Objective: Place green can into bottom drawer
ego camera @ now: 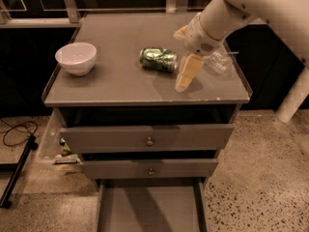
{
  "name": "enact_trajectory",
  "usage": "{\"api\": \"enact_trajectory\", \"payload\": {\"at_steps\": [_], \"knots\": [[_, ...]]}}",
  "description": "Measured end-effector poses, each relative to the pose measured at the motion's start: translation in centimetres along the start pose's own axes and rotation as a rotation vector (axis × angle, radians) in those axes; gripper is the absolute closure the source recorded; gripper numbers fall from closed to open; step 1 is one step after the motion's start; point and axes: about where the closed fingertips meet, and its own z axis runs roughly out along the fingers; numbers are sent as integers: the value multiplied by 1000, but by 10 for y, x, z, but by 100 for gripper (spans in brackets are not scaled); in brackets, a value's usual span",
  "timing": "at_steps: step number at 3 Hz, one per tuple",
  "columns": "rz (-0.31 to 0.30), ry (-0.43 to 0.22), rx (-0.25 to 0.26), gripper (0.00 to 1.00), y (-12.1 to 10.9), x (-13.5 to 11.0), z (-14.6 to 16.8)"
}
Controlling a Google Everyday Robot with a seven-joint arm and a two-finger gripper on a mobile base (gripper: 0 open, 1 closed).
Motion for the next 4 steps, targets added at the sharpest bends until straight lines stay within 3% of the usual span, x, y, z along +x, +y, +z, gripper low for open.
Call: {"api": "enact_trajectory", "payload": {"at_steps": [2, 3, 4], "knots": [[82, -121, -53, 0, -38, -9, 35], [167, -183, -82, 0, -46, -18, 62], [167, -183, -82, 0, -46, -18, 62]]}}
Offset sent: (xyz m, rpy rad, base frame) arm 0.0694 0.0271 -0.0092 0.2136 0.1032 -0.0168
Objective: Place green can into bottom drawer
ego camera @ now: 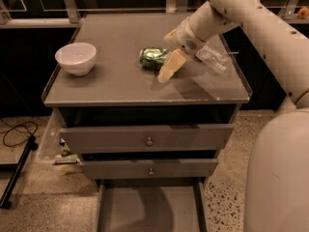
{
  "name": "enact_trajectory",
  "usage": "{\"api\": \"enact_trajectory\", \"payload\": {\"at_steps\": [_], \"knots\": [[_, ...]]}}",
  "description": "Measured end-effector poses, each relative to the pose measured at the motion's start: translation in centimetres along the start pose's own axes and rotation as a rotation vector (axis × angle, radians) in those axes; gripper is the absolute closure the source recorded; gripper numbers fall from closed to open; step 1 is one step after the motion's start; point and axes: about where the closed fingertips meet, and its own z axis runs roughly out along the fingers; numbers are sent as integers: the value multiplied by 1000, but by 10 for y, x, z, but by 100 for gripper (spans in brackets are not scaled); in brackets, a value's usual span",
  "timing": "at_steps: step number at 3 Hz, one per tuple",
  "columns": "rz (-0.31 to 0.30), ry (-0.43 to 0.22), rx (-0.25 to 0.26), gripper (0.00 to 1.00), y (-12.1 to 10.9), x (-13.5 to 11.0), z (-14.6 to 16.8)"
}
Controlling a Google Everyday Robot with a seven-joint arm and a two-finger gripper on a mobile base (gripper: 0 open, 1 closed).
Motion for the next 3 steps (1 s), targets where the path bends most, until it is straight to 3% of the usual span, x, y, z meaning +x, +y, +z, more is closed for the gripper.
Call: {"api": "enact_trajectory", "payload": {"at_steps": [3], "knots": [[0, 0, 0, 66, 0, 0, 0]]}}
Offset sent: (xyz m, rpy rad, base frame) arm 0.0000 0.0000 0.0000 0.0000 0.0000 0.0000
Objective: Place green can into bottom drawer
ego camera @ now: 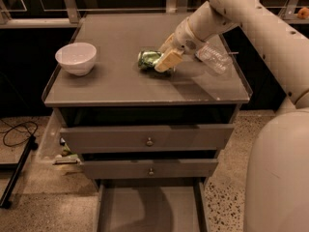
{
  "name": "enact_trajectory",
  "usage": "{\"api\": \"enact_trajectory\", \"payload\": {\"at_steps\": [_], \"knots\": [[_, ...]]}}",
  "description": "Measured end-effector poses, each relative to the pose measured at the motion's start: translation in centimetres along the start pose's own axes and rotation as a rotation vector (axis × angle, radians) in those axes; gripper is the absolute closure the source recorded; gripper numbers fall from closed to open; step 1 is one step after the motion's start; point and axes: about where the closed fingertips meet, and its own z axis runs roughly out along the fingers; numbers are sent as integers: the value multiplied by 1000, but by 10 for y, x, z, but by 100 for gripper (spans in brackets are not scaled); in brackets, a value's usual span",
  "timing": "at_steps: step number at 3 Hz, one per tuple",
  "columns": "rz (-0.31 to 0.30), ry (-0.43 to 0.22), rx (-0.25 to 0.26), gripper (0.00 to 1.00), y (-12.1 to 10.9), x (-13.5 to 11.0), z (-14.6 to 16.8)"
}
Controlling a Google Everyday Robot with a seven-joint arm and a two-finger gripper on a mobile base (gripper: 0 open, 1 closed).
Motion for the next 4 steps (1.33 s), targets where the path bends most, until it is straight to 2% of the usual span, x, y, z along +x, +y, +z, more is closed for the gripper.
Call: {"api": "enact_trajectory", "payload": {"at_steps": [1, 2, 3, 4], "knots": [[0, 0, -1, 89, 0, 0, 0], [-1, -1, -2, 100, 1, 0, 1], [-14, -27, -20, 100, 14, -5, -4], [-38, -67, -17, 100, 35, -14, -22]]}}
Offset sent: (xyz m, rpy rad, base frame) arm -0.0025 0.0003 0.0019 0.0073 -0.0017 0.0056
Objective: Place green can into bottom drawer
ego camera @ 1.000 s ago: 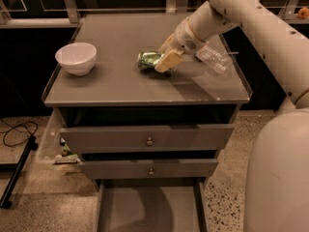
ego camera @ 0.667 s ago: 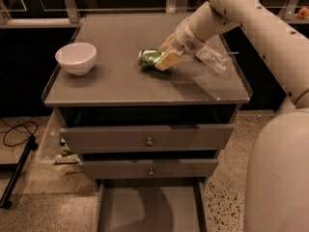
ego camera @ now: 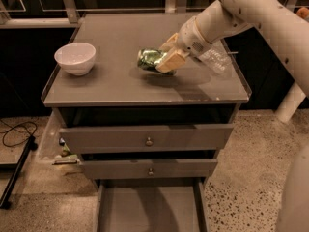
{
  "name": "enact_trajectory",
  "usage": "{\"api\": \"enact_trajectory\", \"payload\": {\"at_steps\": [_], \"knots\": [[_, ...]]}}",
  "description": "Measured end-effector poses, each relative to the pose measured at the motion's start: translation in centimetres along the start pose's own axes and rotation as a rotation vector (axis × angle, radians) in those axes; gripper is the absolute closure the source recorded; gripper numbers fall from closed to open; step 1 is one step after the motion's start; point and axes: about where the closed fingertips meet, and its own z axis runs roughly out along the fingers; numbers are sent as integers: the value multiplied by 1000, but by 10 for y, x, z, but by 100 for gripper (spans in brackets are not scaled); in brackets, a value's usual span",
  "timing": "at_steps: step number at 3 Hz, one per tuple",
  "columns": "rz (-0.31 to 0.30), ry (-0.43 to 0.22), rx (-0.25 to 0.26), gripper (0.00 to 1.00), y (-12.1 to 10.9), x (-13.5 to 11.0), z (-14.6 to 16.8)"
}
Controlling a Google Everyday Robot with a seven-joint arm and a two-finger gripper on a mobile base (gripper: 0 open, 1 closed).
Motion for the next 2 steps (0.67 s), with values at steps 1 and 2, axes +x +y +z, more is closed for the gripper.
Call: {"api": "enact_trajectory", "payload": {"at_steps": [1, 2], "knots": [[-39, -34, 20, 100, 33, -11, -26], [-80, -17, 89, 100, 80, -4, -61]]}}
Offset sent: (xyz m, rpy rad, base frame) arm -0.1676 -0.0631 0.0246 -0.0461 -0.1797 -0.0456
